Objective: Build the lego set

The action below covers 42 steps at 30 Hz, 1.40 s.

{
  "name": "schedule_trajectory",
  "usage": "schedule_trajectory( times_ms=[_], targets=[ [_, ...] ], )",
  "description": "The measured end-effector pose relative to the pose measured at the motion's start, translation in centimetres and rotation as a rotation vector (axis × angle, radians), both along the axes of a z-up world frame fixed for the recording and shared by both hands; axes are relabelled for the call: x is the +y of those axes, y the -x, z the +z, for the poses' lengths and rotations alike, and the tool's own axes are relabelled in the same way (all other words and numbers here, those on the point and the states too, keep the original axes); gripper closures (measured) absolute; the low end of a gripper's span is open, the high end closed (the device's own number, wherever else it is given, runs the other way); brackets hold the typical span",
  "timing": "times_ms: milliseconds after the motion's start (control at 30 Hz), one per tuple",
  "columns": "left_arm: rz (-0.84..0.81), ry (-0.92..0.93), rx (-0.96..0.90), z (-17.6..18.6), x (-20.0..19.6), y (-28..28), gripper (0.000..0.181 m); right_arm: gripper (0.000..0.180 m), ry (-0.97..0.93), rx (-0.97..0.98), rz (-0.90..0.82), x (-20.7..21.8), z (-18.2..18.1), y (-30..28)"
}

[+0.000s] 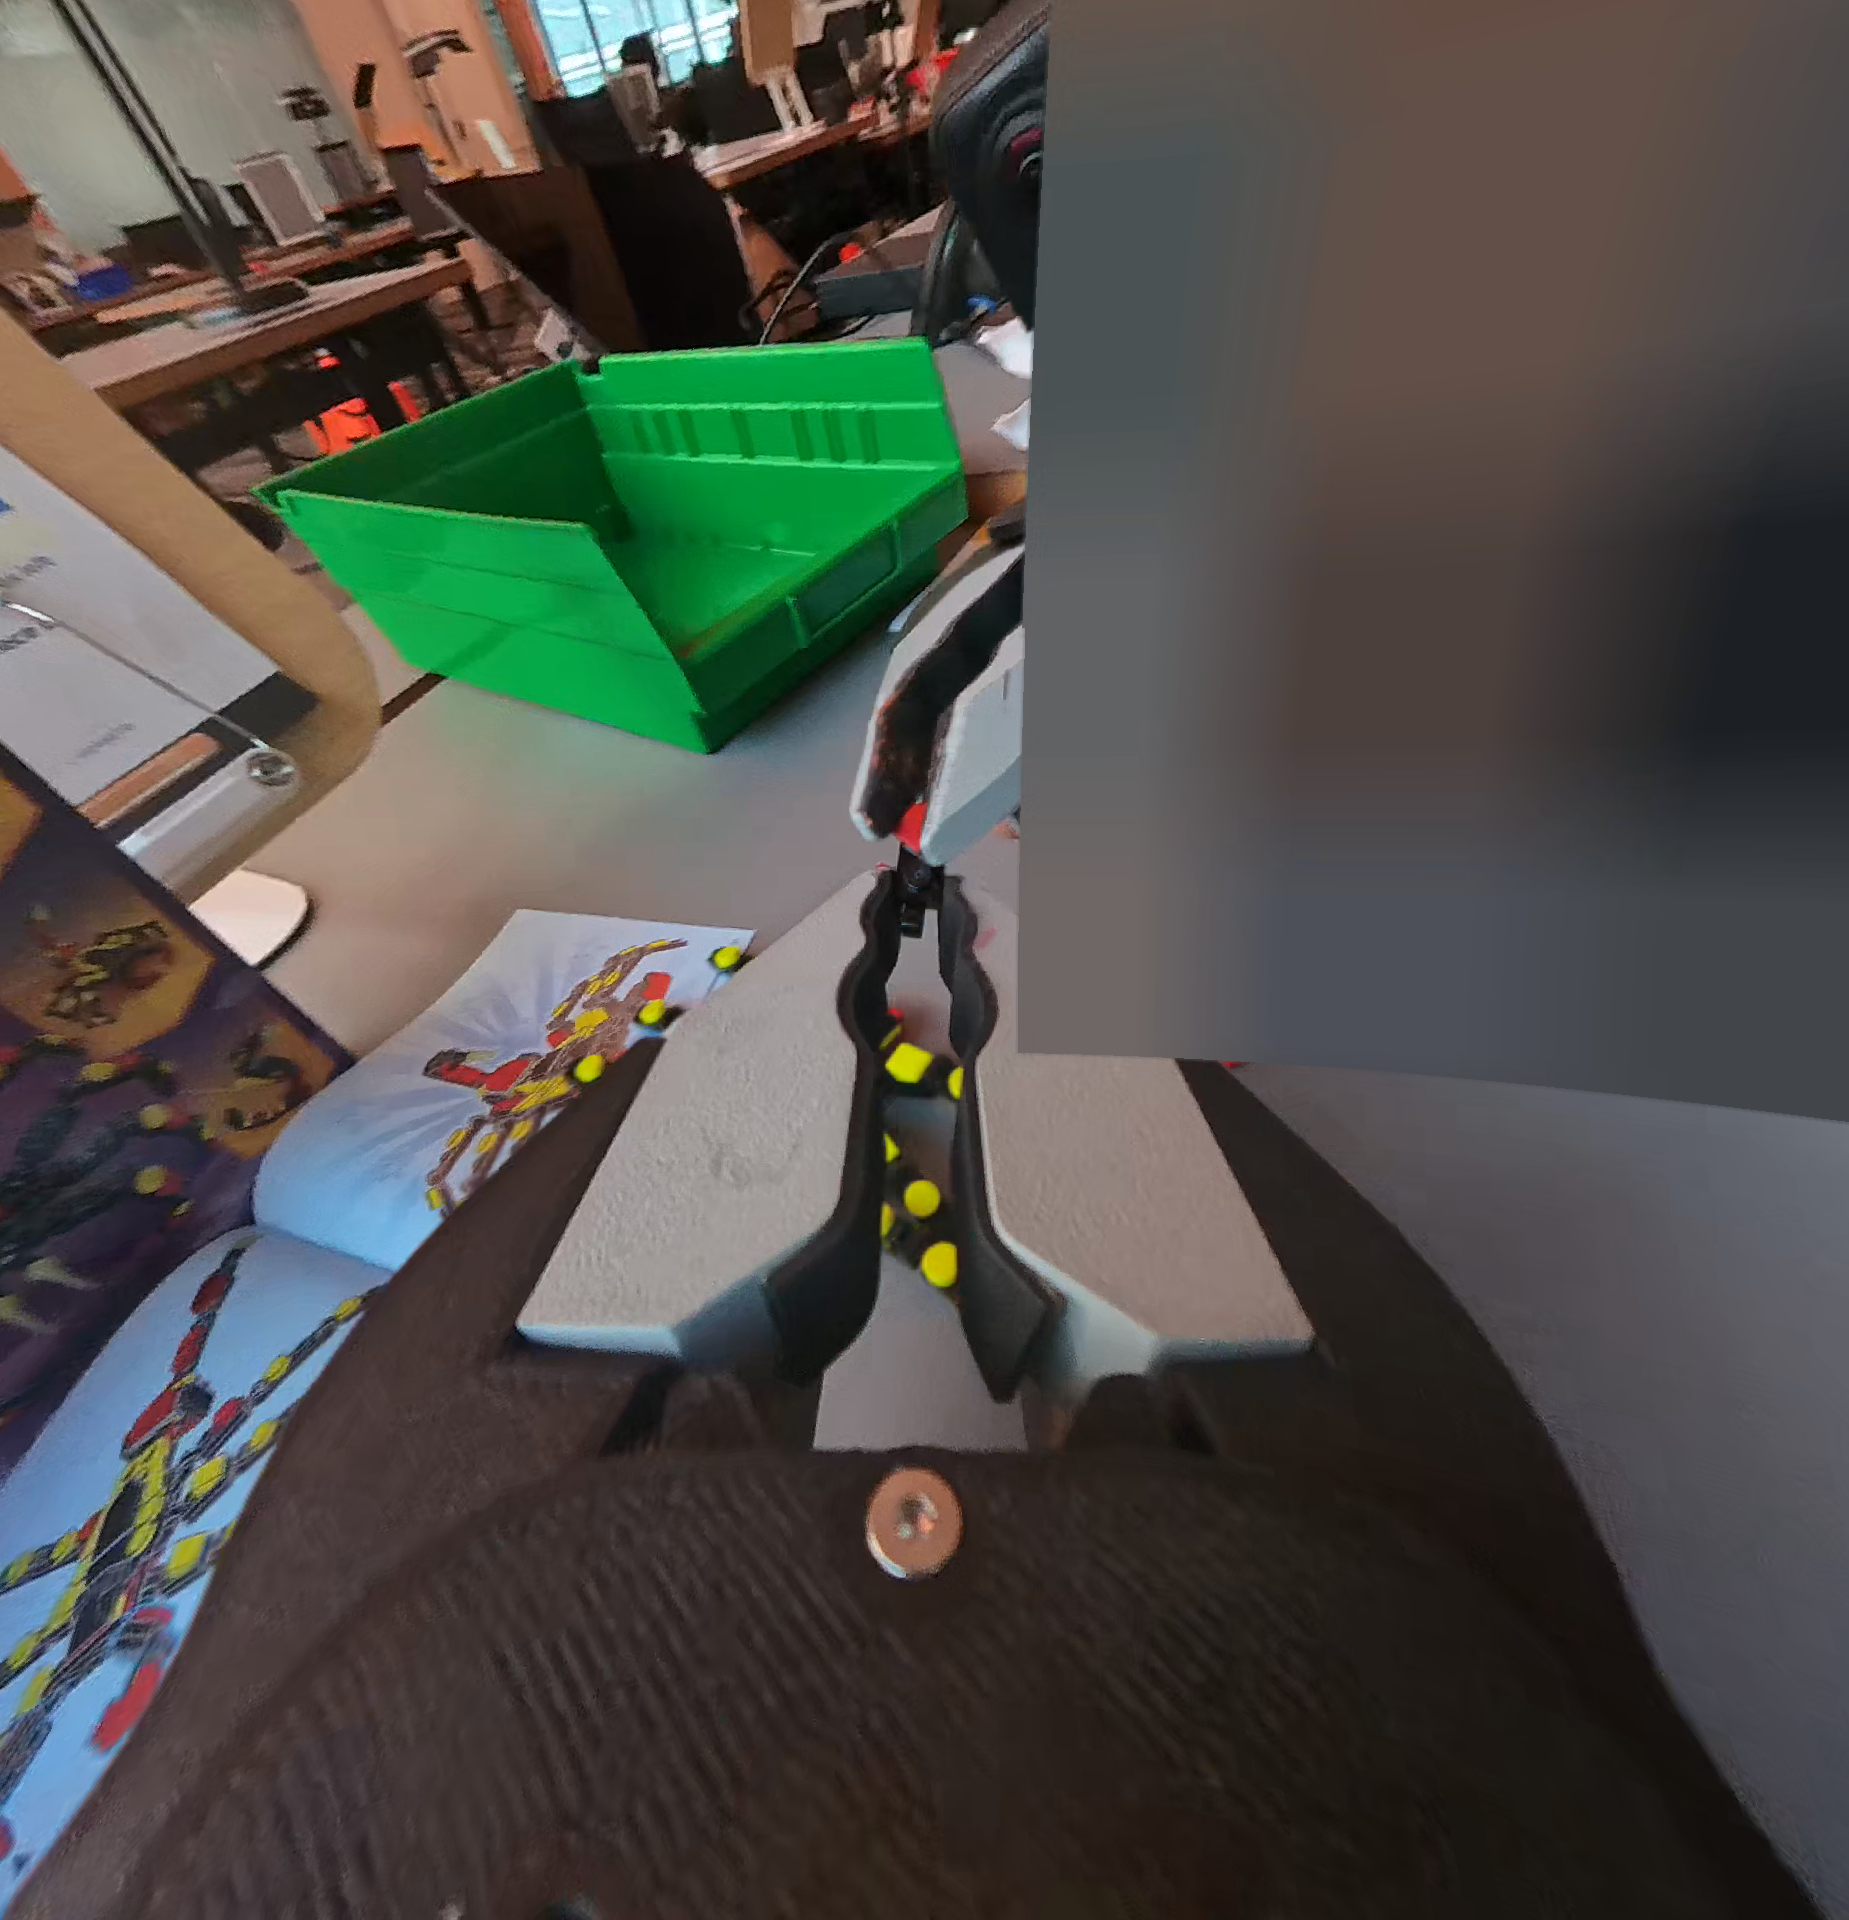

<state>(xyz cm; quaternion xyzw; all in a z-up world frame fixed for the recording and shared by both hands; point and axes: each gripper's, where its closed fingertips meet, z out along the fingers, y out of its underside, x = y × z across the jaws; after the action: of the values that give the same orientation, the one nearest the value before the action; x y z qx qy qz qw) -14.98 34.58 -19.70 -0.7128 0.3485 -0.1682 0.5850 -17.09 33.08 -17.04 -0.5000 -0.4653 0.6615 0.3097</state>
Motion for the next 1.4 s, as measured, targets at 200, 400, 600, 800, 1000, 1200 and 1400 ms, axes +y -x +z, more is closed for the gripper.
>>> schedule_trajectory(
  times_ms=[200, 400, 600, 800, 1000, 1200, 1400],
  targets=[
    [-0.013, 0.155, -0.055, -2.0, 0.4, -0.4, 0.176, 0.18, 0.151, 0.107, -0.074, 2.4, 2.0, -0.3],
    [-0.011, 0.164, -0.087, -1.8, 0.6, -0.2, 0.177, 0.18, -0.149, 0.001, -0.085, 3.4, 1.2, -1.2],
    [-0.021, 0.196, -0.045, -2.5, 0.4, -0.3, 0.176, 0.173, -0.472, -0.148, 0.01, 1.1, -1.6, -1.2],
    [-0.027, 0.163, 0.058, -3.2, 0.1, -0.8, 0.176, 0.17, -0.625, -0.206, 0.022, 0.4, -3.3, -0.9],
    [-0.038, 0.119, 0.119, -3.4, -0.1, -1.1, 0.176, 0.176, -0.738, -0.2, 0.046, 0.0, -3.6, -1.4],
    [-0.044, 0.079, 0.123, -3.0, -0.1, -1.0, 0.177, 0.169, -0.792, -0.183, 0.062, -0.2, -3.7, -1.7],
    [-0.056, 0.046, 0.162, -3.1, -0.3, -1.2, 0.177, 0.175, -0.802, -0.179, 0.07, -0.3, -3.9, -1.7]
  ],
)
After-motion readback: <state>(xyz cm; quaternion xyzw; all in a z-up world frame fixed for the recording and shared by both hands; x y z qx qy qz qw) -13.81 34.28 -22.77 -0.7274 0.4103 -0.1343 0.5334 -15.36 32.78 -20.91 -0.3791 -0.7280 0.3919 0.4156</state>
